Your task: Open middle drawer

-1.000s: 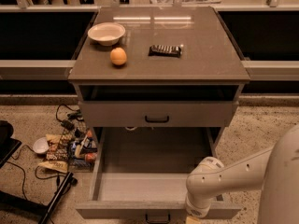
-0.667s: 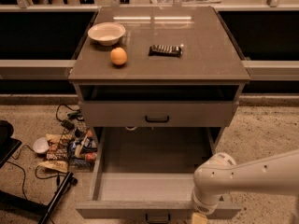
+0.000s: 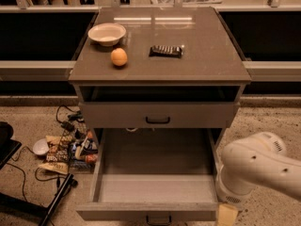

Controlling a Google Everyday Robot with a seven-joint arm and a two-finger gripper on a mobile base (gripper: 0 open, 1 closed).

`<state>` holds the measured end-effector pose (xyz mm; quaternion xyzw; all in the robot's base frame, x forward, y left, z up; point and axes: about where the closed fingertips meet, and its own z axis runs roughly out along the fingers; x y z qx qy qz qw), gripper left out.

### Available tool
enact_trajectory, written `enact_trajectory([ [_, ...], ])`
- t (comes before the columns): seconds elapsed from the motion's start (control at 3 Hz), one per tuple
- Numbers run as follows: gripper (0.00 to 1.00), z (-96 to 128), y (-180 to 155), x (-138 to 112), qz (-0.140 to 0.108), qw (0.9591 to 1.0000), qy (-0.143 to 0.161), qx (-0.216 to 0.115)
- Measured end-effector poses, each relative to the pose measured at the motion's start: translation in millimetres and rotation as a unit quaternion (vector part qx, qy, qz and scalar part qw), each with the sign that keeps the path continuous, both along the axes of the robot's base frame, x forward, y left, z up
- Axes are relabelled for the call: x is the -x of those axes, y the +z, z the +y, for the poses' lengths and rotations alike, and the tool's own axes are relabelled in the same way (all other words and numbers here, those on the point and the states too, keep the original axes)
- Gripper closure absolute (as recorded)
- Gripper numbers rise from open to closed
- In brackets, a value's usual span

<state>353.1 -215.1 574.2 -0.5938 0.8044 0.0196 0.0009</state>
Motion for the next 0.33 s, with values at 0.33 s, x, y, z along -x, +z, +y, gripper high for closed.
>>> enact_trajectory([
  [0.33, 0.0, -30.6, 100.9, 3.5, -0.043, 0.999, -0.002, 0.012],
])
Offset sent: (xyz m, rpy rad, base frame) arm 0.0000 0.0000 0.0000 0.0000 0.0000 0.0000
